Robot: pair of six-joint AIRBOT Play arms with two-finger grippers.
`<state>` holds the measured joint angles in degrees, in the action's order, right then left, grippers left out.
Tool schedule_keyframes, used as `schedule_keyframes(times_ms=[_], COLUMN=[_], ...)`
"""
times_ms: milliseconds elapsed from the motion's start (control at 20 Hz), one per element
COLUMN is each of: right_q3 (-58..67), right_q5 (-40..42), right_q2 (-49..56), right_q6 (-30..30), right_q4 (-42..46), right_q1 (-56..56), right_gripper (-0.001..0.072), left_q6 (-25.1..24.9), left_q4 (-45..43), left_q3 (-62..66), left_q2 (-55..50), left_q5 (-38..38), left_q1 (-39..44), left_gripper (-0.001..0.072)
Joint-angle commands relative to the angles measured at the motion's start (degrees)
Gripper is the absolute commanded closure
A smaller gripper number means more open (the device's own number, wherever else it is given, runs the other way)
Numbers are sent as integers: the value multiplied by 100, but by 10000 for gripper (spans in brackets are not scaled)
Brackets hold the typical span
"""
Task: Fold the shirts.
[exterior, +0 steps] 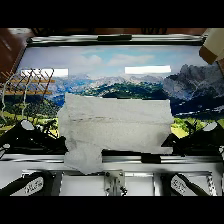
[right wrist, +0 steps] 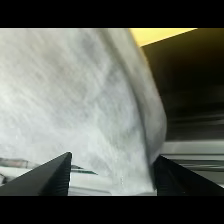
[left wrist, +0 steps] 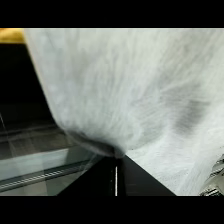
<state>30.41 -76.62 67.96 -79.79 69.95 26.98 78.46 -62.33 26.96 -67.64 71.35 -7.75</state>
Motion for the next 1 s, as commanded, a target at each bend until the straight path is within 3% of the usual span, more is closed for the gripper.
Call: schedule_keyframes(times_ms=[0,100,150,300,450,700,950], right_q3=[-90,-28,76,741,1668,2500,3392], right_q5=[319,284,214,-127,-223,1360,2144], right_q2=[2,2,2,-28,-179,133,1458], right_q6=[59,31,-68,-85,13,-350,-872], right_q4=[-9,125,199,245,245,258,260], right_q1=[-573,-907,-984,-988,-992,-1635,-2006], right_gripper=[180,515,644,639,640,639,639], left_q6=[0,-70,-140,-629,-647,-621,-507], left_q4=[-20,-20,-22,-28,-125,-46,122], left_q3=[0,28,90,603,1451,3187,5075], left_q2=[-2,0,17,267,562,76,-1674], left_q5=[-382,-323,-271,105,323,-243,-251], left_q1=[2,2,2,2,2,111,118], left_gripper=[674,674,674,674,675,676,675])
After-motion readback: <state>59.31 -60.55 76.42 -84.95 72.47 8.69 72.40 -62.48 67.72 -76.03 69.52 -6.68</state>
